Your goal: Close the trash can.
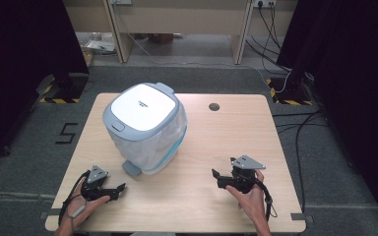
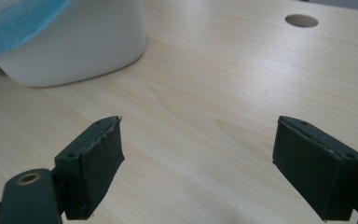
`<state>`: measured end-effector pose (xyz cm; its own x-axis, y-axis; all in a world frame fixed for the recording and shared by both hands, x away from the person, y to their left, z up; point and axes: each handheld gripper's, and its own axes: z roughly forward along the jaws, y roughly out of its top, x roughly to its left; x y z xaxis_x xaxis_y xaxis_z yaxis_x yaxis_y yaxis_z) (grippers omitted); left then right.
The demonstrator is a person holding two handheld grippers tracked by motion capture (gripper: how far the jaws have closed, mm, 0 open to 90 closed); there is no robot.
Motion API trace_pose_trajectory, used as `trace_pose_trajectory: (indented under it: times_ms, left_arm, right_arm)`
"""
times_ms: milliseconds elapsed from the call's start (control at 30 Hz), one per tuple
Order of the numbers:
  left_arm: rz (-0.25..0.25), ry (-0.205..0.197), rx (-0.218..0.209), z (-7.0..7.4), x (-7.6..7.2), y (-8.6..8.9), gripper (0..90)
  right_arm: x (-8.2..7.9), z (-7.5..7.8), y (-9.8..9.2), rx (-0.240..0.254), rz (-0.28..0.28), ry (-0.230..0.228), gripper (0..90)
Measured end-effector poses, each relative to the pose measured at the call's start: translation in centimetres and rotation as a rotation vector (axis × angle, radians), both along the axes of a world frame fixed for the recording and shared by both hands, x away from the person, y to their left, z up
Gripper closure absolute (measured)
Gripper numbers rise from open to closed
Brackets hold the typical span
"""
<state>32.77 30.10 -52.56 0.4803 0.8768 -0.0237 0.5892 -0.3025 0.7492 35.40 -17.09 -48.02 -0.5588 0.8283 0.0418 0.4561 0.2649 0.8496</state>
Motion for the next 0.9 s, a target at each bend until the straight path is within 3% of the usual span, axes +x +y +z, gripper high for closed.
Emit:
trace_pose_trajectory:
  times_ms: [167,633,700,767,900]
  left_arm:
    - [0.000,0.000,-0.001,0.0,0.0,0.0,13.7]
    - [0.000,0.000,-0.001,0.0,0.0,0.0,13.8]
    - [0.001,0.000,-0.001,0.0,0.0,0.0,13.8]
    - [0.000,0.001,-0.001,0.0,0.0,0.0,13.8]
    - [0.001,0.000,-0.002,0.0,0.0,0.0,13.8]
  right_arm:
    - [-0.5,-1.5,0.2,-0.035,0.010,0.054,16.1]
    - [-1.3,-3.1,-1.4,-0.085,-0.036,0.129,16.0]
    - [-1.2,-3.6,-1.4,-0.117,-0.036,0.156,14.8]
    - [-1.2,-3.7,-1.2,-0.151,-0.036,0.154,14.5]
    - [-1.2,-3.7,-1.1,-0.161,-0.035,0.153,14.0]
